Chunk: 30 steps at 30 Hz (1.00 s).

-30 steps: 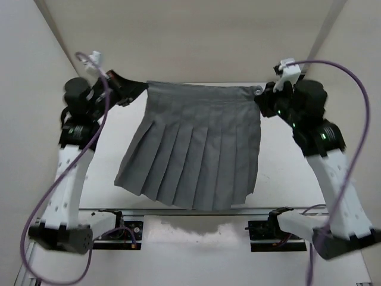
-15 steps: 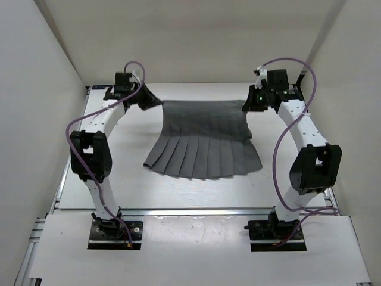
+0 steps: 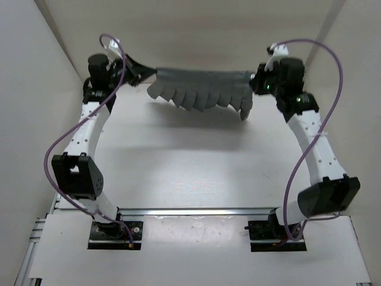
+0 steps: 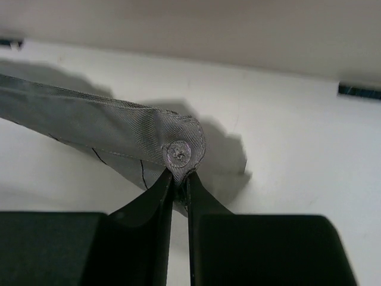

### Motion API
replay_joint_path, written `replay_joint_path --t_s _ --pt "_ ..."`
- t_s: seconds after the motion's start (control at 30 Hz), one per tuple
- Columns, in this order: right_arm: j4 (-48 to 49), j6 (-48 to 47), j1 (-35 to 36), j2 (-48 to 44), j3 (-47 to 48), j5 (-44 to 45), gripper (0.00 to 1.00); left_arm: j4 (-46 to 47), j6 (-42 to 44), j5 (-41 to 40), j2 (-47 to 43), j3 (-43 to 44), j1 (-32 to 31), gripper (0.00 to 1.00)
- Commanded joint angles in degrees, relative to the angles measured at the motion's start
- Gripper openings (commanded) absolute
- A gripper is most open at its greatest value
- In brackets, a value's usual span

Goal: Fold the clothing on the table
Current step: Fold the skirt

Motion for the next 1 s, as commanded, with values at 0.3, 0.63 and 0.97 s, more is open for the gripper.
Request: replay_joint_path --t_s 0.3,0.63,0.97 --pt "-12.55 12.17 16.40 -39.39 -50.98 0.48 0.01 -7.45 3.16 -7.26 -45.16 -61.18 -9.70 0.00" --pt "-30.77 22.38 15.10 -51.39 -54.87 -7.61 0.00 -21.78 -1.69 -6.38 -73.54 -79.05 -4.53 0.00" --pt "-29.46 20.98 7.38 -40.41 -52.93 -3.05 0.00 -11.61 8.94 -17.65 -44.90 -64.02 -9.37 0.00"
